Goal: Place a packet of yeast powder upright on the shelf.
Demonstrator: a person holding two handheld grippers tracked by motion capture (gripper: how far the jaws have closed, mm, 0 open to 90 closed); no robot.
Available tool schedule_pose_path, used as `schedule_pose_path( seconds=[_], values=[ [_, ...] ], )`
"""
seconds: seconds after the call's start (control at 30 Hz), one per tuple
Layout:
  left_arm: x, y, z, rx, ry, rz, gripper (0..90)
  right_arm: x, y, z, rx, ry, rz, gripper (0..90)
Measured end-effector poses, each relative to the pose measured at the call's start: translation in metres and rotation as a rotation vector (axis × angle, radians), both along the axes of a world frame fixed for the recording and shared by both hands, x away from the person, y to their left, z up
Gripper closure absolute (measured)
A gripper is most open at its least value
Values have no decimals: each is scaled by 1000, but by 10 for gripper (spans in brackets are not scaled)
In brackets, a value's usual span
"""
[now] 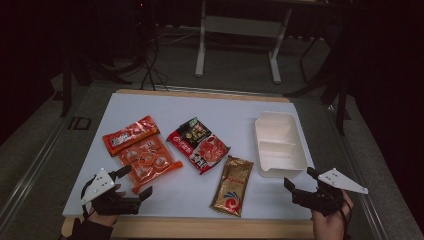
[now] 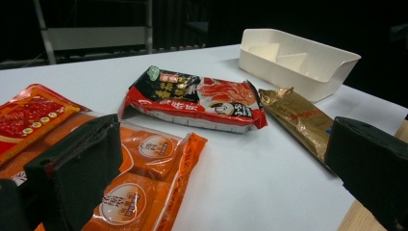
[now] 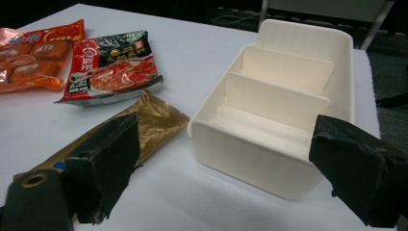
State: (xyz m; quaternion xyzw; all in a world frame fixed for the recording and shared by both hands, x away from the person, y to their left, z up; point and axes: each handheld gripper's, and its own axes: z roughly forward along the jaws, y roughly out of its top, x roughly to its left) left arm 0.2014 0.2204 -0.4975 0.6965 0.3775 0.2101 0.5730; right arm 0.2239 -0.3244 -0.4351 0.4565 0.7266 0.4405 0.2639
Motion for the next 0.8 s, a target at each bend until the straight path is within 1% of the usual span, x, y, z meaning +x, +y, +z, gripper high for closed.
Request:
schedule_pose_path(
  seconds=[0.03,0.13,0.2,0.27,0.3,0.37,0.4,0.43,0.47,0.57,0.6,0.63,0.8],
  values=[
    [0,0,0,0,0,0,0,0,0,2,5,-12,-7,105],
    [-1,-1,0,-2,-3,-4,0,2,1,8,26,-14,-1,98],
    [-1,-1,0,-3,-1,-3,0,5,4,12,13,-13,16,98],
    [0,-1,0,-3,3,-4,0,5,5,14,10,-16,16,98],
    [0,-1,0,-6,4,-4,0,8,9,19,10,-8,37,98],
    [0,-1,-1,-6,7,-4,0,10,12,20,8,-5,44,98],
    [0,-1,-1,-6,6,-4,0,11,14,22,-1,-5,43,97],
    [0,-2,-1,-5,5,-7,0,13,16,24,-2,-3,50,93],
    [0,-2,-1,-4,4,-8,0,16,21,29,-15,-2,69,92],
    [0,-2,-1,-5,6,-10,0,21,30,34,-29,-3,96,91],
    [0,-2,-1,-5,6,-10,0,21,30,34,-29,-3,96,91],
    [1,-3,-1,-5,7,-11,0,25,36,37,-31,9,125,91],
    [1,-3,-1,-6,11,-19,0,37,52,40,-56,17,173,108]
  ],
)
